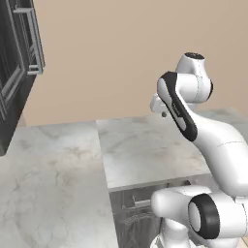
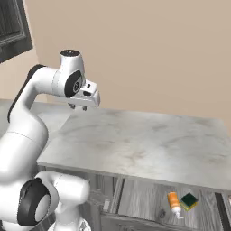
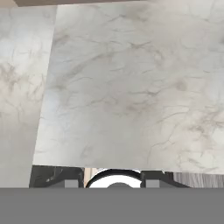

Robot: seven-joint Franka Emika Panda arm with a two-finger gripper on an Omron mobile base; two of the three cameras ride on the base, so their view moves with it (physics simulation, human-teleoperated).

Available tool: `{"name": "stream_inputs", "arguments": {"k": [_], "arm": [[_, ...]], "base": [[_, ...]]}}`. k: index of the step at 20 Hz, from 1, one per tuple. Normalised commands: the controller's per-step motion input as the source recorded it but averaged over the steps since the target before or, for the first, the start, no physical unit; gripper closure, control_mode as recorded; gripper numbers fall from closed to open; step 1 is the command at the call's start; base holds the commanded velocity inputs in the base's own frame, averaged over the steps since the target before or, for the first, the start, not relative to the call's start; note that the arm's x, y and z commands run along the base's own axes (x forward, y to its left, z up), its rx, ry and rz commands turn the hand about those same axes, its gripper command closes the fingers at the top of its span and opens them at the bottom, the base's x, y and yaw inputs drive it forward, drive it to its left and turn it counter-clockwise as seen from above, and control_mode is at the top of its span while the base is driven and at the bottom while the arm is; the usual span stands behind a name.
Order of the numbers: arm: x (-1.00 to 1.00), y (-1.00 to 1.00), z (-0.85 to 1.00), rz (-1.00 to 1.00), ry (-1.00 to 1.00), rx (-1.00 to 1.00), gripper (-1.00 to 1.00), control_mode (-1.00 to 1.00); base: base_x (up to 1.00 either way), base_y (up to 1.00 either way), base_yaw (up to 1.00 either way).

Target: Restock the sink supplies by placing the sponge and soap dispenser on the counter and next to the sink. Make sure the soap dispenser is upright.

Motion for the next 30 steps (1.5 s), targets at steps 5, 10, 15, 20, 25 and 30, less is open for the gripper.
{"name": "stream_inputs", "arguments": {"k": [5, 10, 15, 20, 25, 30], "arm": [[-0.02, 0.00, 0.00, 0.00, 0.00, 0.00, -1.00, 1.00], [0.00, 0.00, 0.00, 0.00, 0.00, 0.00, -1.00, 1.00], [0.00, 0.00, 0.00, 0.00, 0.00, 0.00, -1.00, 1.00], [0.00, 0.00, 0.00, 0.00, 0.00, 0.00, -1.00, 1.00], [0.00, 0.00, 0.00, 0.00, 0.00, 0.00, -1.00, 1.00], [0.00, 0.00, 0.00, 0.00, 0.00, 0.00, -1.00, 1.00]], "base": [[-0.65, -0.13, 0.00], [-0.93, -0.49, -0.05], [0.02, -0.98, -0.04], [0.06, -0.85, -0.01], [0.08, -0.16, 0.00], [0.16, -0.09, 0.00]]}}
